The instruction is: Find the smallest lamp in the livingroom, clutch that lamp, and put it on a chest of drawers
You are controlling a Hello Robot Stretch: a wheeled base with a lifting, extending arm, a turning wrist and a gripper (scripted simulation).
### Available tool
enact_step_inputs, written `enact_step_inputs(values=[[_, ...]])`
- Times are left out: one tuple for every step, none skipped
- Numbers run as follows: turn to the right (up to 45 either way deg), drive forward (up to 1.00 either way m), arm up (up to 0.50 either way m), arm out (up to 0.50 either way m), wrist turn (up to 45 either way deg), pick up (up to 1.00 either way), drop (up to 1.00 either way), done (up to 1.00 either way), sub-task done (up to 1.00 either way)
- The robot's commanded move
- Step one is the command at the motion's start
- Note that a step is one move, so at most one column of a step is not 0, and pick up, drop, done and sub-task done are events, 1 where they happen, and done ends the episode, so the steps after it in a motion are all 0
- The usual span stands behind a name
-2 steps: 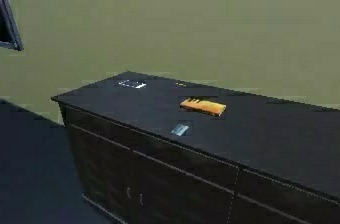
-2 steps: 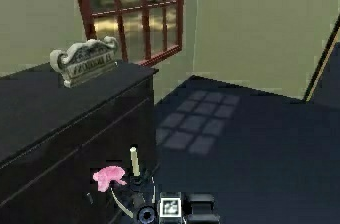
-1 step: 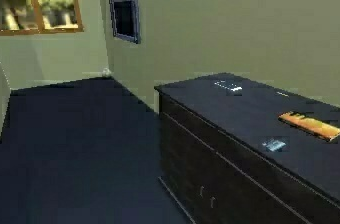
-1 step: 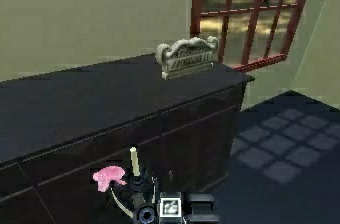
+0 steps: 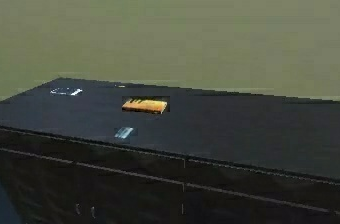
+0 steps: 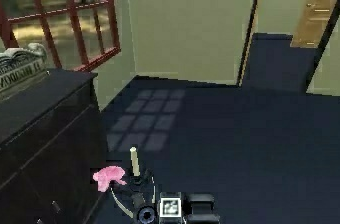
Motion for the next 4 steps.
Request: enact_step_inputs(values=[[45.0,0.00,0.00,0.00,0.0,0.00,0.00,0.00,0.00],[15.0,0.00,0.00,0.00,0.0,0.00,0.00,0.00,0.00],[-45.0,0.00,0.00,0.00,0.0,0.00,0.00,0.00,0.00],[-9.0,0.00,0.00,0.00,0.0,0.00,0.00,0.00,0.00]])
